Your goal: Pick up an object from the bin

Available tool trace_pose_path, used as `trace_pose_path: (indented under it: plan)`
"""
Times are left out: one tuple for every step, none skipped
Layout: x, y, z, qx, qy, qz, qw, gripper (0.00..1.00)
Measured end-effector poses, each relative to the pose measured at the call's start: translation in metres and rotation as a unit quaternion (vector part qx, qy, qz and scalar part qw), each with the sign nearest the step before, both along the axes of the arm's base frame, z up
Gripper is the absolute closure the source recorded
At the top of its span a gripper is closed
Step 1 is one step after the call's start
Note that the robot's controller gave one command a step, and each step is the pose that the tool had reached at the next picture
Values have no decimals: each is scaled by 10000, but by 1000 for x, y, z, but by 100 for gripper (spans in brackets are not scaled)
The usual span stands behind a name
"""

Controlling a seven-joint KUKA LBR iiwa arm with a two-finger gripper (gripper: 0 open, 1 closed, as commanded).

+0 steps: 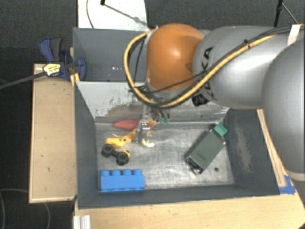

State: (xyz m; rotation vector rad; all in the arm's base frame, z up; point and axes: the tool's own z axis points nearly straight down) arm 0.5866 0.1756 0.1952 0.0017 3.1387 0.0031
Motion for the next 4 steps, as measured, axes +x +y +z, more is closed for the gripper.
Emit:
trace_pose_path:
  plan:
    - [0, 0, 0, -1, 0, -8, 10000, 0]
    - [0, -9, -49, -2, -20, 474, 9989, 0]
    - [-16, -1, -122, 8, 0, 324, 9995, 0]
    - [-4, -8, -122, 21, -35, -396, 9992, 100]
